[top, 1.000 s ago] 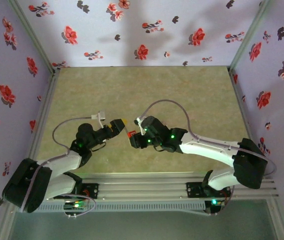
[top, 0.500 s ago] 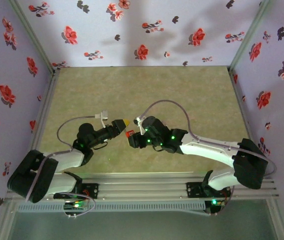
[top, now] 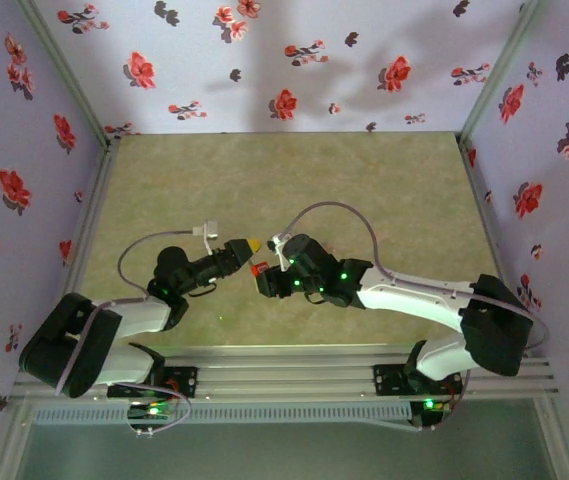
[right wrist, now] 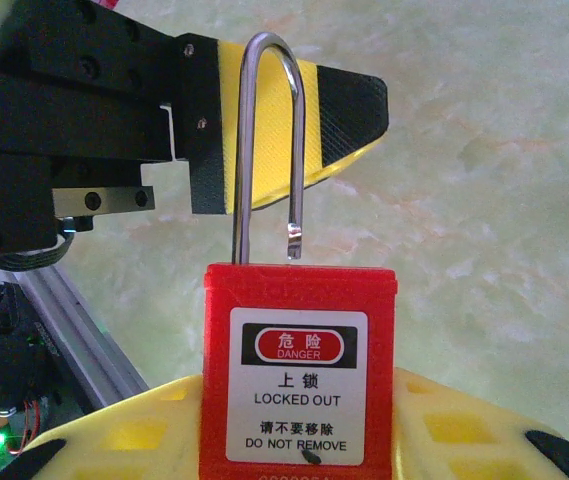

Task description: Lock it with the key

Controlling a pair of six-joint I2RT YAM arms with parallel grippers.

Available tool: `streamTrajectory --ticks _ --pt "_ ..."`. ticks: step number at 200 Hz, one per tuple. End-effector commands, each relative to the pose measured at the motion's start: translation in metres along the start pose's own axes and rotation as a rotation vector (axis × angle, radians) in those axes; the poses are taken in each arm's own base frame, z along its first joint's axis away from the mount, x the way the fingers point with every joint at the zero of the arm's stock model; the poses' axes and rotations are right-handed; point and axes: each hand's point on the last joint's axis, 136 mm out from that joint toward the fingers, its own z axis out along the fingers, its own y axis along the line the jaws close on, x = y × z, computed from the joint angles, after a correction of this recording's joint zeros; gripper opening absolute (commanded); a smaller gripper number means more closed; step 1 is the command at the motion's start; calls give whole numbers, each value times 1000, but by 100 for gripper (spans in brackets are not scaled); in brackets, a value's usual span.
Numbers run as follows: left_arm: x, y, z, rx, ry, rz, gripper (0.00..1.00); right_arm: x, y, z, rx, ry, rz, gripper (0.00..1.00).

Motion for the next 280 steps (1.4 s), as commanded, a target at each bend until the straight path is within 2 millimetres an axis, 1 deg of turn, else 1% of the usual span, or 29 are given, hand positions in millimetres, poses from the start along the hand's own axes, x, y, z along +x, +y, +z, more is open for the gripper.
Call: streamTrajectory --ticks 1,29,65,134,186,218,250,280 --pt "-8 -20 0 65 -10 38 100 -6 -2 1 11 -31 3 0" --pt "-8 -23 -1 72 -9 47 98 -6 -11 0 57 -35 0 0" --pt "-8 -26 -2 80 -8 54 91 -3 -18 1 97 -25 -1 0" --pt "-8 -28 -2 85 -7 64 81 -1 -19 0 106 -7 -8 0" --pt "-8 -30 -3 90 -8 71 80 7 -30 4 158 21 -12 0" --pt "-8 -31 -3 91 -7 73 79 11 -27 11 141 46 -7 0" --pt "-8 -31 -3 94 -7 74 79 19 -28 22 144 80 -8 0" --pt "-8 -32 -3 94 -7 76 79 20 -28 27 143 83 -4 0"
